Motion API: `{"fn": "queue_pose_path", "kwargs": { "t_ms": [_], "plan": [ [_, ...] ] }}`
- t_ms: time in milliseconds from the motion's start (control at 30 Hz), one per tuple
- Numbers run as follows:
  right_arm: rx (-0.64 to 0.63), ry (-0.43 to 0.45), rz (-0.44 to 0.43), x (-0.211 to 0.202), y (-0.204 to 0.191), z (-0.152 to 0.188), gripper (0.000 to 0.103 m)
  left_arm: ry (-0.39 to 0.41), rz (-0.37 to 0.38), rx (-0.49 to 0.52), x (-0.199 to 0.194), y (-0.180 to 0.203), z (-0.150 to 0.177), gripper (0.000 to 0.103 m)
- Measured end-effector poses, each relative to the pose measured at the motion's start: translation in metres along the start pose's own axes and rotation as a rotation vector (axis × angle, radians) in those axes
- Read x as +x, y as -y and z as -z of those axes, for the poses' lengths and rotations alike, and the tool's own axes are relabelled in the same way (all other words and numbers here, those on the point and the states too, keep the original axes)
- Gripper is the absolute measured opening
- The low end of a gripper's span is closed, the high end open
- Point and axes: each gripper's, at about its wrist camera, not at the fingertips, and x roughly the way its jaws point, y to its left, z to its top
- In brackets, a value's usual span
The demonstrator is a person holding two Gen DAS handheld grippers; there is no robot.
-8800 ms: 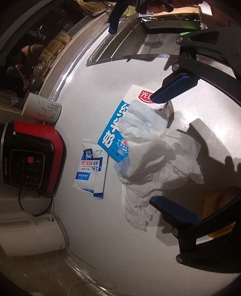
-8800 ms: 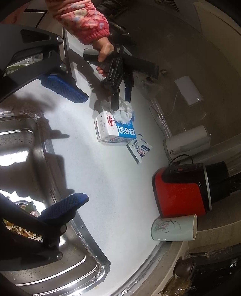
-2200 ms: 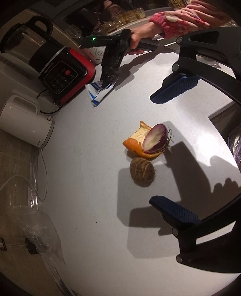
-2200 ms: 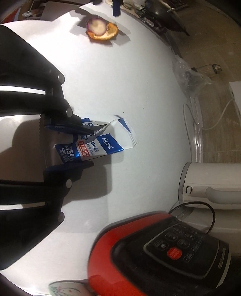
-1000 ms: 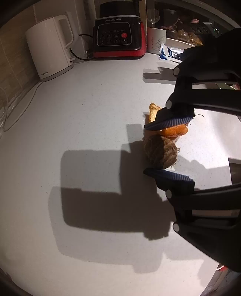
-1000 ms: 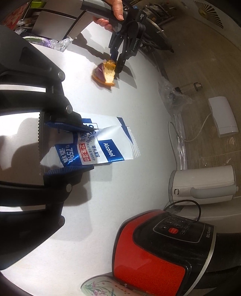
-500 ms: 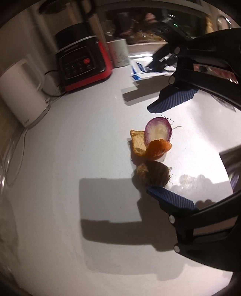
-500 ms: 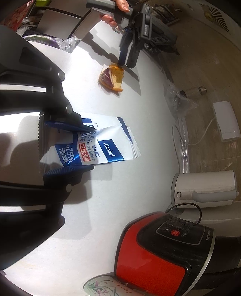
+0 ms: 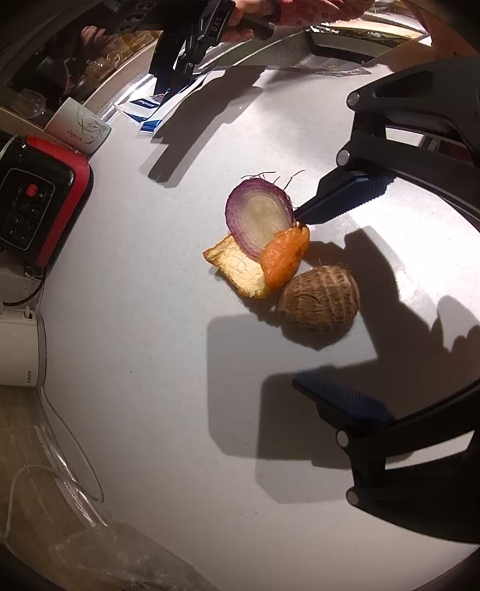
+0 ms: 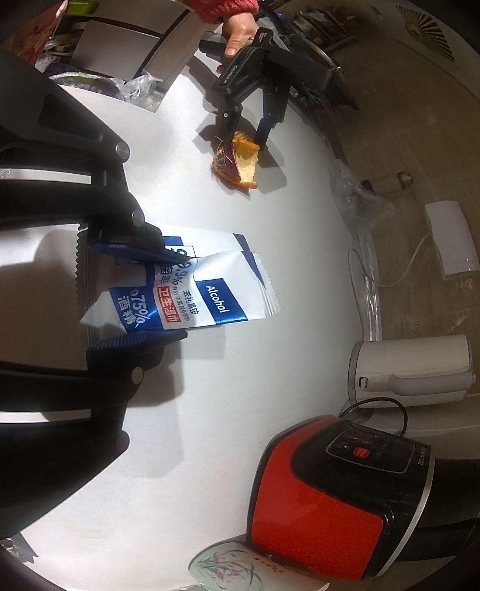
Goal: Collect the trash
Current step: 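Close the left tool on the brown taro root, then carry the taro and wipes packet to the basket and open both tools over it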
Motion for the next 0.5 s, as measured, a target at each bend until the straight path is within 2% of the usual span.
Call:
{"fn": "queue_pose_path", "kwargs": {
  "t_ms": [33, 100, 267, 400, 467, 500],
  "plan": [
    [0.005, 0.000, 0.000, -0.001, 0.000, 0.001, 0.035, 0.003, 0.001, 0.004, 0.002, 0.001, -0.003, 0.068],
    [0.016, 0.001, 0.000, -0.003, 0.000, 0.003, 0.035, -0.002, -0.016, 0.028, 0.002, 0.001, -0.004, 0.064],
    [0.036, 0.006, -0.005, -0.007, 0.002, 0.004, 0.035, -0.031, -0.016, 0.100, -0.001, 0.012, 0.000, 0.064],
    [0.041, 0.008, 0.002, -0.009, 0.002, 0.005, 0.035, -0.056, -0.050, 0.163, 0.000, 0.013, 0.002, 0.064],
    [0.045, 0.004, 0.005, -0.008, 0.001, 0.006, 0.036, -0.061, -0.059, 0.175, 0.001, 0.010, 0.001, 0.059],
    [0.048, 0.005, 0.007, -0.009, 0.001, 0.006, 0.036, -0.065, -0.075, 0.181, 0.003, 0.008, 0.000, 0.049]
  ]
}}
